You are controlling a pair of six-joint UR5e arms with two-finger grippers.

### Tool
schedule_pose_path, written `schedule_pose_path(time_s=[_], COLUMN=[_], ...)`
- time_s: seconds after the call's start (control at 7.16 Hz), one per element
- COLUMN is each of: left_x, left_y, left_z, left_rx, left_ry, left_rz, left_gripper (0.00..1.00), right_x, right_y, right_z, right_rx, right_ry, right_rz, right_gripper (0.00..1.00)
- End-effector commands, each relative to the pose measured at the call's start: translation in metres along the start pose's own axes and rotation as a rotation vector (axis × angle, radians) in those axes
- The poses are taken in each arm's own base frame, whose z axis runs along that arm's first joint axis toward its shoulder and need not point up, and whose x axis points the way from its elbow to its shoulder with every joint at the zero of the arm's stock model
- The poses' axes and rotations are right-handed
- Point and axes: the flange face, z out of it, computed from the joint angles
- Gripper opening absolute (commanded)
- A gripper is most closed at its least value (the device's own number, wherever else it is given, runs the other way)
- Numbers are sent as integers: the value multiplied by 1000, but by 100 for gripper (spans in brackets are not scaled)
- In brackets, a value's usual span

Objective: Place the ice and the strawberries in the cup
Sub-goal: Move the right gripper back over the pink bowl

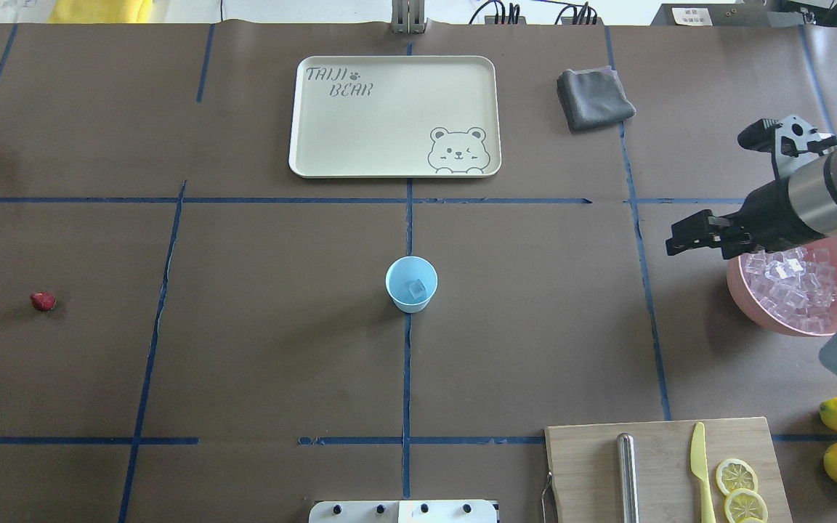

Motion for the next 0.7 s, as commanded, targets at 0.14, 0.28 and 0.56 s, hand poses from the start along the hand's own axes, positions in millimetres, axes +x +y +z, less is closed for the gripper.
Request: schedule_pose_path(time_s=[0.14, 0.28, 0.56], left_x=[0, 0, 2], left_y=[0, 0, 0], left_z=[0, 0, -2], left_rx=[0, 0, 3], left_ry=[0, 0, -1], left_rz=[0, 0, 3], left_gripper=[100, 100, 100], right_x=[93, 119, 146], right_y=[18, 20, 18], right_z=[8, 24, 47], right_rx=[-25, -33, -21], right_ry=[117, 143, 132], right_rz=[-52, -64, -71], right_gripper=[88, 88, 88])
